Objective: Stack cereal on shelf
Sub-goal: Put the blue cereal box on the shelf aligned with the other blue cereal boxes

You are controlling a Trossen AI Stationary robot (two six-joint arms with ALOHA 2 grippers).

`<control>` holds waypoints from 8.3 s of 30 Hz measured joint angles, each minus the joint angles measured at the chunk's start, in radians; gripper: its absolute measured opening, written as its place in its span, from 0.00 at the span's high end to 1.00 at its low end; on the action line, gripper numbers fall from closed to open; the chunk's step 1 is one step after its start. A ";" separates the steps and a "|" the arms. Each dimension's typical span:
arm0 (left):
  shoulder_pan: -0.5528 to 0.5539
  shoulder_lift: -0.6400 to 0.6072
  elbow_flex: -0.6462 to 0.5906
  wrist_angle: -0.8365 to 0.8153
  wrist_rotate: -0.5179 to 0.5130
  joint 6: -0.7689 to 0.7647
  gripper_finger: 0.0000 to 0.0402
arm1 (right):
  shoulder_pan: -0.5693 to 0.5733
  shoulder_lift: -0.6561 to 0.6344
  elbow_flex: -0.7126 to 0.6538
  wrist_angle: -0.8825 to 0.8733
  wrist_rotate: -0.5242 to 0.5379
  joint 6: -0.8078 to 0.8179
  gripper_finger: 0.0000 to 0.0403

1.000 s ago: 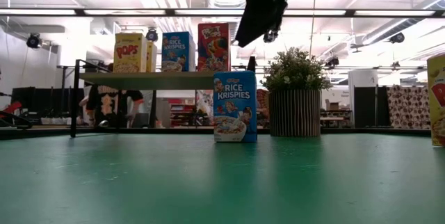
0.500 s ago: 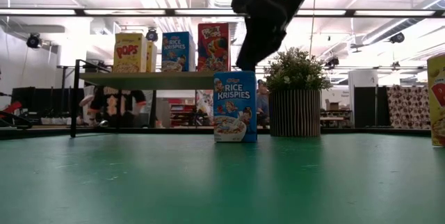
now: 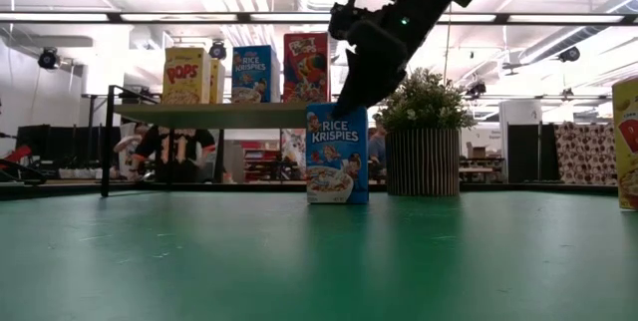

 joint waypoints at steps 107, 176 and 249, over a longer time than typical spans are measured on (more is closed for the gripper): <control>0.000 -0.096 -0.003 -0.032 0.000 -0.026 1.00 | -0.183 0.489 1.155 -0.412 -0.085 -0.436 0.59; 0.002 0.005 0.004 -0.023 -0.195 0.012 1.00 | -0.185 0.429 1.137 -0.462 0.080 -0.362 0.97; 0.261 0.275 -0.033 -0.089 -0.418 0.085 1.00 | -0.002 0.393 1.142 -0.633 0.161 -0.351 0.97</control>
